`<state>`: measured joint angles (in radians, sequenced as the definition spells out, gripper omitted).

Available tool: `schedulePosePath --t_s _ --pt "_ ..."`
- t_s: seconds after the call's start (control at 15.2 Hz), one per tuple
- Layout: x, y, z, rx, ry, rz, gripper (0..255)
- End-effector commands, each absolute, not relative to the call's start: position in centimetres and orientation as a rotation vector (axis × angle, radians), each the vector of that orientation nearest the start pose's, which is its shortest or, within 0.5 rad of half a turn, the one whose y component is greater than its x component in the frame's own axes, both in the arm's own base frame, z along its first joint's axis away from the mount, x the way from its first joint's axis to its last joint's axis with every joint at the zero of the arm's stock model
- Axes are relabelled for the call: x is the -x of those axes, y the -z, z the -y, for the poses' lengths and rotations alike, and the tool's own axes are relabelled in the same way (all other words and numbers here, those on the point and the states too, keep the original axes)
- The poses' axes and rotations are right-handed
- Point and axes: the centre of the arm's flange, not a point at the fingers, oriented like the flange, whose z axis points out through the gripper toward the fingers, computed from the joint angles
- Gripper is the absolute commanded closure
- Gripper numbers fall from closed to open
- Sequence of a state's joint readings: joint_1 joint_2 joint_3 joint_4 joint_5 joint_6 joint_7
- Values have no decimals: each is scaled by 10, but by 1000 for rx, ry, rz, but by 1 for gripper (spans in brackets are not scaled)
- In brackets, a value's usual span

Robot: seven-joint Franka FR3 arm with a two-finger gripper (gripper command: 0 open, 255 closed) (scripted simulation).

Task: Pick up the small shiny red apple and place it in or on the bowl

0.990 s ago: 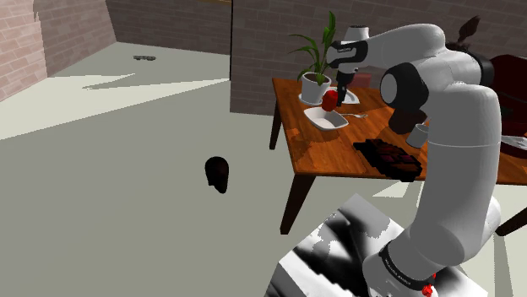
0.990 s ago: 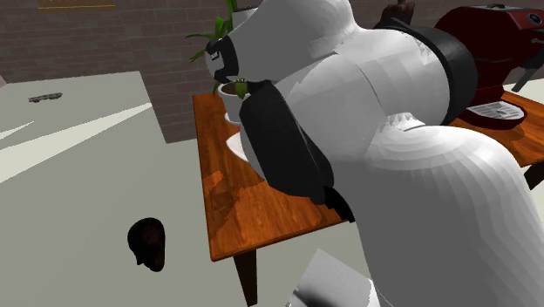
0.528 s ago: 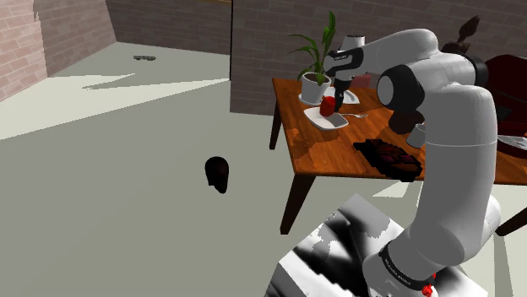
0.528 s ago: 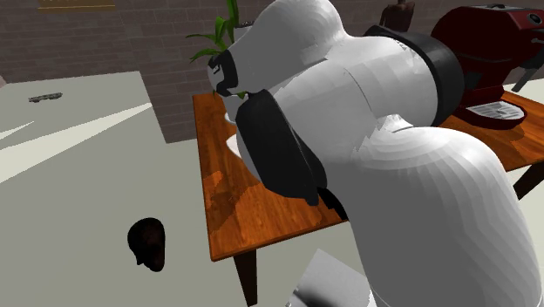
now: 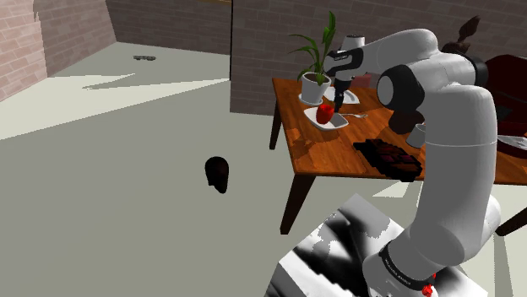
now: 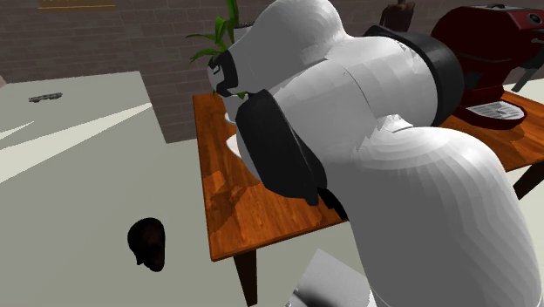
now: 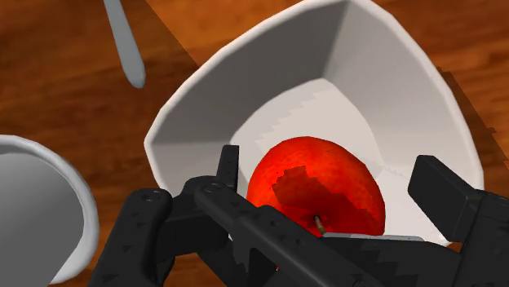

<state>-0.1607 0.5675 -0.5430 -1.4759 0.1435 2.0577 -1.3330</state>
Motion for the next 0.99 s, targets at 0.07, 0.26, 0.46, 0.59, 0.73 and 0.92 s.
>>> schedulePosePath --t_s 0.07,0.26,0.46,0.59,0.73,0.92 --pt "-585 -392 397 3125 -126 1056 0" --pt "-585 -418 392 3125 -126 1056 0" --pt "-586 -441 388 3125 -126 1056 0" --pt "-586 -441 388 3125 -126 1056 0" --pt "-586 -441 388 3125 -126 1056 0" --pt "-586 -441 388 3125 -126 1056 0"
